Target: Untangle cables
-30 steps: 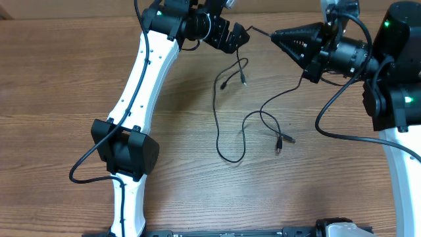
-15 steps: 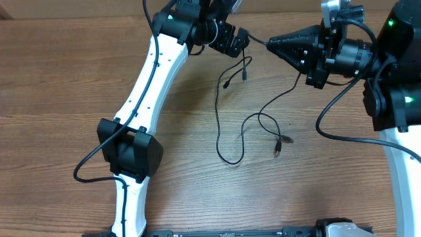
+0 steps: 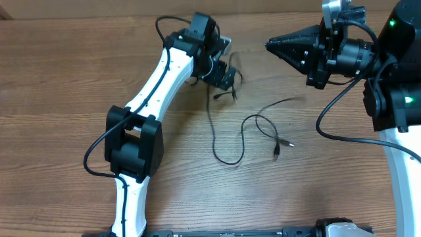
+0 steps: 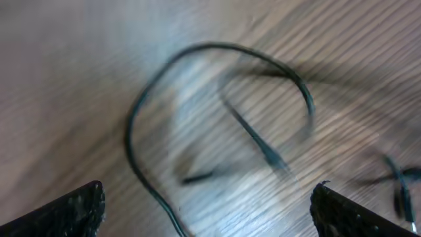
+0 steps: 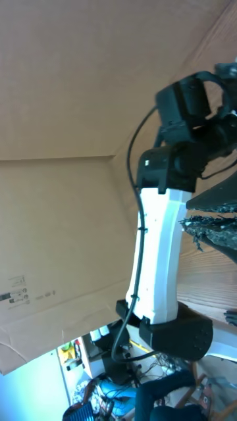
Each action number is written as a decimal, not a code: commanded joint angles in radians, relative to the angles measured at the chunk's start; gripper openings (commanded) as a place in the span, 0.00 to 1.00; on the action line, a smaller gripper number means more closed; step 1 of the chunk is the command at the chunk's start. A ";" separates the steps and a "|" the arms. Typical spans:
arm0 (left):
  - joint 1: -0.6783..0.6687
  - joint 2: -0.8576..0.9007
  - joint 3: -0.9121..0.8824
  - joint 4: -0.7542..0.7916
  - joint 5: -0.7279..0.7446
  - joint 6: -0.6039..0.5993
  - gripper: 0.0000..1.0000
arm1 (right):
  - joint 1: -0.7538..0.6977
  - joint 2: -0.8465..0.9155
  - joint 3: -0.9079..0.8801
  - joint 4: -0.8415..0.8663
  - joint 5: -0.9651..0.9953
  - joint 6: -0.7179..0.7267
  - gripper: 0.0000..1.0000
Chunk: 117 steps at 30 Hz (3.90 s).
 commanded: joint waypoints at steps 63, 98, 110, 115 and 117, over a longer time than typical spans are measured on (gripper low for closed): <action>0.208 -0.552 -0.020 0.081 0.116 0.076 1.00 | -0.002 0.184 0.033 -0.773 0.693 -0.728 0.80; 0.219 -0.552 -0.020 0.045 0.107 0.074 1.00 | 0.089 0.359 -0.044 -0.712 0.500 -1.114 0.04; 0.225 -0.552 -0.020 -0.072 0.097 0.219 1.00 | 0.089 0.212 -0.027 -0.652 0.396 -0.938 0.04; 0.225 -0.551 -0.020 -0.187 0.072 0.381 0.99 | 0.089 0.136 -0.005 -0.517 0.397 -0.768 0.04; 0.225 -0.551 -0.020 -0.212 0.073 0.407 1.00 | 0.086 0.120 -0.005 -0.460 0.417 -0.719 0.04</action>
